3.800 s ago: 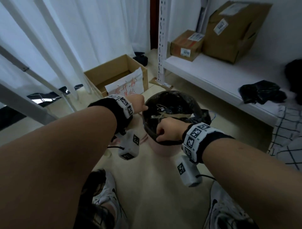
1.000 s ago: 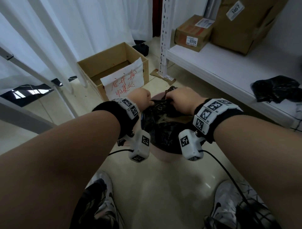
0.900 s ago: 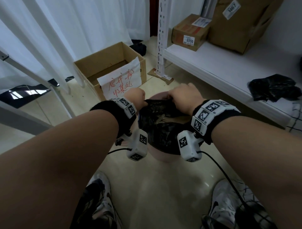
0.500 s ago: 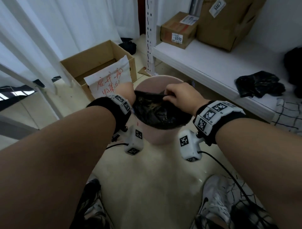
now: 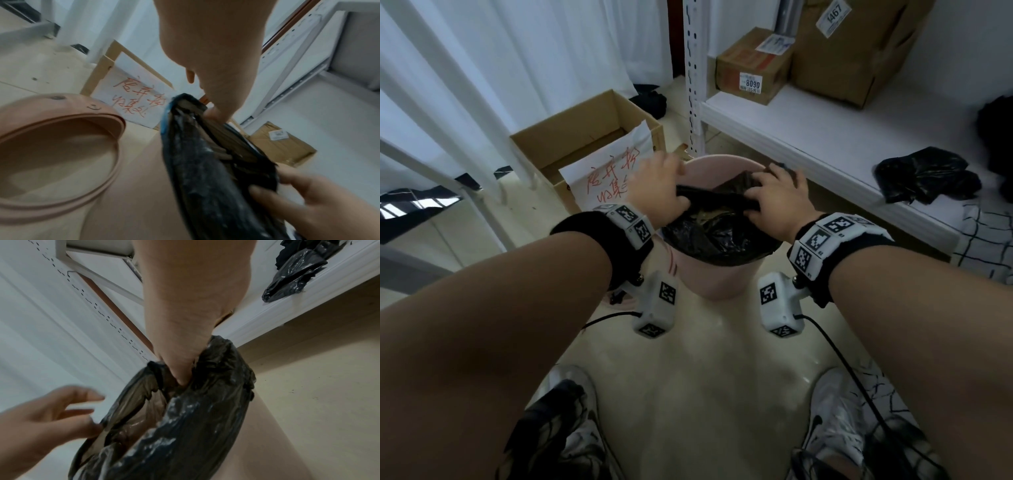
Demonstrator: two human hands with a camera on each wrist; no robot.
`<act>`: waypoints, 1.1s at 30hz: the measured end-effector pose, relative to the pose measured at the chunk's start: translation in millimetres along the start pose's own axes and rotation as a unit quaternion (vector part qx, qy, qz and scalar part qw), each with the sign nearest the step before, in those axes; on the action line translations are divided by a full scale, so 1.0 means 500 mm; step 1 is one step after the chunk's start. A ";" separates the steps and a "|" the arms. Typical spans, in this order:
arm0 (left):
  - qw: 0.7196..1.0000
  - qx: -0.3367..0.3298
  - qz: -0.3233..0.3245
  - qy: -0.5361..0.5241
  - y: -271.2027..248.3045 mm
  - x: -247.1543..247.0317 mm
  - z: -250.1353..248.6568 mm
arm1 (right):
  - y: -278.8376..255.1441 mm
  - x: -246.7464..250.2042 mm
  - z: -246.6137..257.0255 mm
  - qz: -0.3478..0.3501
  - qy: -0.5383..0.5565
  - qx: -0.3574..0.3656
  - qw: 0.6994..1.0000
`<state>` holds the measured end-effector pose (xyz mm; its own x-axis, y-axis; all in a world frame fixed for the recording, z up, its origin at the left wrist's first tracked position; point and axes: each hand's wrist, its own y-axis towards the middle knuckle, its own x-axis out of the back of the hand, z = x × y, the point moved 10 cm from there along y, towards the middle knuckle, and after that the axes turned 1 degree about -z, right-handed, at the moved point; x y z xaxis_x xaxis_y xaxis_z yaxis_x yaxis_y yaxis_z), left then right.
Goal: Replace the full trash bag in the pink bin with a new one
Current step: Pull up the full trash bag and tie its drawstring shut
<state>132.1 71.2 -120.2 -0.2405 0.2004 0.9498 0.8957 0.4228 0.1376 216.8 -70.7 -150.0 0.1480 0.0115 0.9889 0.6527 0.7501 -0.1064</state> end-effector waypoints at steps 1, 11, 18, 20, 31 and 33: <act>0.998 -0.039 0.038 0.023 0.001 -0.015 -0.029 | 0.003 0.014 0.013 -0.030 0.014 0.016 0.999; 0.998 -0.027 0.029 -0.043 0.024 0.017 -0.012 | 0.008 0.044 0.078 -0.098 -0.036 0.060 0.993; 0.997 0.047 0.018 -0.062 0.019 0.016 0.038 | -0.006 0.111 -0.024 -0.189 0.075 -0.026 0.979; 0.996 0.063 0.003 -0.064 0.020 0.022 0.043 | -0.020 0.130 -0.024 -0.218 0.142 -0.022 0.965; 0.999 0.007 0.039 -0.020 0.010 0.040 -0.017 | -0.036 0.024 -0.105 0.041 0.036 -0.132 0.990; 0.999 -0.017 0.032 -0.005 -0.001 0.046 -0.040 | -0.051 0.021 -0.102 0.077 0.062 -0.127 0.987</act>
<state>133.9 57.8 -92.8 -0.1854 0.2344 0.9543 0.9214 0.3791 0.0859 239.7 -123.3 -142.4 0.3394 0.0187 0.9405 0.7789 0.5549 -0.2921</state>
